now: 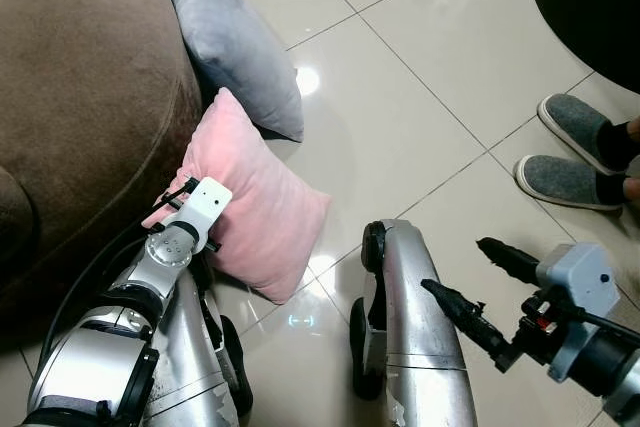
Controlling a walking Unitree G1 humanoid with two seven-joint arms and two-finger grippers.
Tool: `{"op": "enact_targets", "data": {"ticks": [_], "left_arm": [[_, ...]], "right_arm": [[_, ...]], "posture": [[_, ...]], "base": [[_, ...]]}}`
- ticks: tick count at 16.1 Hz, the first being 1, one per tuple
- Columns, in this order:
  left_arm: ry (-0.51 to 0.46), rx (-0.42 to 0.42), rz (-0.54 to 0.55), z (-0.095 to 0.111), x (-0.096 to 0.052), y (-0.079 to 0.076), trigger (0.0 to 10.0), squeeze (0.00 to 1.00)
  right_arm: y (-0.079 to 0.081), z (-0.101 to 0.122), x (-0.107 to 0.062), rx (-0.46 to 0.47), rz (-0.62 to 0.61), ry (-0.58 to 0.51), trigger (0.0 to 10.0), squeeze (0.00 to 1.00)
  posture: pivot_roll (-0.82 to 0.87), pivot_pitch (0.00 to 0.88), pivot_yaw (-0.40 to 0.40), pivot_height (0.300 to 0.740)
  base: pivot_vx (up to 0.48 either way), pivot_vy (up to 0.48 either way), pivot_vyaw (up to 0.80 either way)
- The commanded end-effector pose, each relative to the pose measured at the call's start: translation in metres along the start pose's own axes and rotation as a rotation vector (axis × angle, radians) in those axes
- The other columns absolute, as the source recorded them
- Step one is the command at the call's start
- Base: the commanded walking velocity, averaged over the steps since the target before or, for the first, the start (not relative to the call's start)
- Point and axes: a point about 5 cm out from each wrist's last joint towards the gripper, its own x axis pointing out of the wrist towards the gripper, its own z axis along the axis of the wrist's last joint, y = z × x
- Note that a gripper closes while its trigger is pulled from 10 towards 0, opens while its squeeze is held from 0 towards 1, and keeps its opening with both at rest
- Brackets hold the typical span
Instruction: Move the pillow to the sofa from floor
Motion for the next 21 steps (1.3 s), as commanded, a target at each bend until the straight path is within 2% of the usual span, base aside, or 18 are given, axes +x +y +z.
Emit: {"op": "enact_targets", "data": {"ticks": [1, 4, 6, 8, 9, 10, 12, 13, 14, 15, 16, 17, 18, 19, 20, 21], "left_arm": [[0.052, -0.011, -0.039, -0.014, -0.004, -0.009, 0.0, 0.00], [0.033, -0.023, -0.045, -0.010, -0.002, -0.010, 0.0, 0.00], [0.002, -0.041, -0.059, -0.006, -0.002, -0.012, 0.0, 0.00], [-0.011, -0.043, -0.072, -0.005, -0.002, -0.015, 0.0, 0.00], [-0.021, -0.048, -0.080, -0.004, -0.002, -0.017, 0.0, 0.00], [-0.051, -0.071, -0.087, 0.001, -0.001, -0.021, 0.0, 0.00], [-0.133, -0.107, -0.111, 0.013, 0.000, -0.027, 0.0, 0.00], [-0.198, -0.126, -0.126, 0.021, -0.001, -0.028, 0.0, 0.00], [-0.343, -0.176, -0.163, 0.039, -0.007, -0.029, 0.0, 0.00], [-0.373, -0.185, -0.170, 0.043, -0.009, -0.029, 0.0, 0.00], [-0.477, -0.237, -0.164, 0.060, -0.019, -0.025, 0.0, 0.00], [-0.620, -0.291, -0.169, 0.085, -0.043, -0.022, 0.0, 0.00], [-0.678, -0.302, -0.168, 0.095, -0.055, -0.023, 0.0, 0.00], [-0.707, -0.310, -0.162, 0.100, -0.063, -0.023, 0.0, 0.00], [-0.768, -0.336, -0.125, 0.113, -0.081, -0.021, 0.0, 0.00], [-0.781, -0.341, -0.113, 0.117, -0.084, -0.019, 0.0, 0.00]], "right_arm": [[-0.001, -0.004, -0.002, 0.012, -0.012, 0.025, 10.0, 0.00], [-0.004, -0.008, -0.001, -0.005, -0.051, 0.041, 10.0, 0.00], [-0.007, -0.011, 0.000, 0.066, -0.073, 0.036, 10.0, 0.00], [-0.003, -0.011, 0.004, 0.069, -0.051, 0.026, 10.0, 0.00], [-0.005, -0.011, 0.007, 0.043, -0.091, 0.002, 10.0, 0.00], [-0.008, -0.019, 0.012, 0.074, -0.111, 0.043, 10.0, 0.00], [-0.011, -0.021, 0.020, 0.031, -0.129, 0.008, 10.0, 0.00], [-0.008, -0.021, 0.021, 0.035, -0.118, 0.004, 10.0, 0.00], [-0.003, -0.022, 0.029, 0.049, -0.098, -0.009, 10.0, 0.00], [-0.002, -0.022, 0.030, 0.052, -0.093, -0.012, 10.0, 0.00], [0.000, -0.022, 0.037, 0.068, -0.090, -0.024, 10.0, 0.00], [0.002, -0.022, 0.045, 0.073, -0.093, -0.045, 10.0, 0.00], [0.002, -0.022, 0.051, 0.129, -0.087, -0.061, 10.0, 0.00], [0.001, -0.020, 0.053, 0.142, -0.093, -0.072, 10.0, 0.00], [-0.007, -0.016, 0.060, 0.111, -0.157, -0.105, 10.0, 0.00], [-0.010, -0.015, 0.061, 0.103, -0.176, -0.113, 10.0, 0.00]], "posture": [[-0.16, 0.353, -0.062, 0.451], [-0.16, 0.334, -0.057, 0.451], [-0.16, 0.324, -0.055, 0.451], [-0.15, 0.312, -0.051, 0.451], [-0.15, 0.304, -0.047, 0.451], [-0.14, 0.279, -0.038, 0.451], [-0.11, 0.240, -0.022, 0.451], [-0.11, 0.240, -0.022, 0.451], [-0.09, 0.186, -0.010, 0.451], [-0.09, 0.186, -0.010, 0.451], [-0.06, 0.130, -0.005, 0.451], [-0.05, 0.106, -0.005, 0.451], [-0.04, 0.092, -0.005, 0.451], [-0.04, 0.080, -0.003, 0.451], [-0.03, 0.052, -0.006, 0.451], [-0.03, 0.048, -0.006, 0.451]], "base": [[0.000, 0.000, 0.00], [0.000, 0.000, 0.00], [0.000, 0.000, 0.00], [0.000, 0.000, 0.00], [0.000, 0.000, 0.00], [0.000, 0.000, 0.00], [0.000, 0.000, 0.00], [0.000, 0.000, 0.00], [0.000, 0.000, 0.00], [0.000, 0.000, 0.00], [0.000, 0.000, 0.00], [0.000, 0.000, 0.00], [0.000, 0.000, 0.00], [0.000, 0.000, 0.00], [0.000, 0.000, 0.00], [0.000, 0.000, 0.00]]}}
